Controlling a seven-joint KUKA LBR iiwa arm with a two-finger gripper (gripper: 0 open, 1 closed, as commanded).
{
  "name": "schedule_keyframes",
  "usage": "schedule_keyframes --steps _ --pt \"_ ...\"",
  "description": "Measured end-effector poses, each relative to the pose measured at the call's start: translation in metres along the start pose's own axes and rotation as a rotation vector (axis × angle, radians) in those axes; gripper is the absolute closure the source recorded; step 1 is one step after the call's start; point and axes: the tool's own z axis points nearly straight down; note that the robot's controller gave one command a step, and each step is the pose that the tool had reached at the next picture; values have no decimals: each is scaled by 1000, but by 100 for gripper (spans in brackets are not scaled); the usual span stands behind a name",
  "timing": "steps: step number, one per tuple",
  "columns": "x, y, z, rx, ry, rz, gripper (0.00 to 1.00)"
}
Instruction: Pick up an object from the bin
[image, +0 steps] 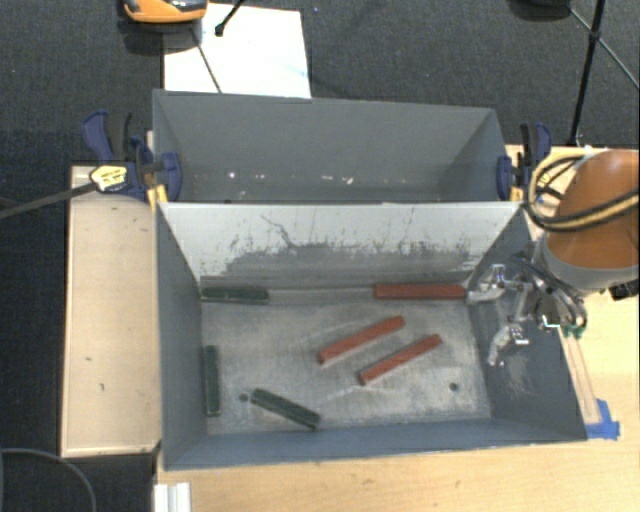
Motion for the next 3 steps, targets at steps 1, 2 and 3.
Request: schedule_keyframes --steps 1,2,3 --pt "-2 0 -5 2 -8 -4 0" --pt "-19 49 64 3 -17 4 100" --pt "-17 48 65 2 -10 0 0"
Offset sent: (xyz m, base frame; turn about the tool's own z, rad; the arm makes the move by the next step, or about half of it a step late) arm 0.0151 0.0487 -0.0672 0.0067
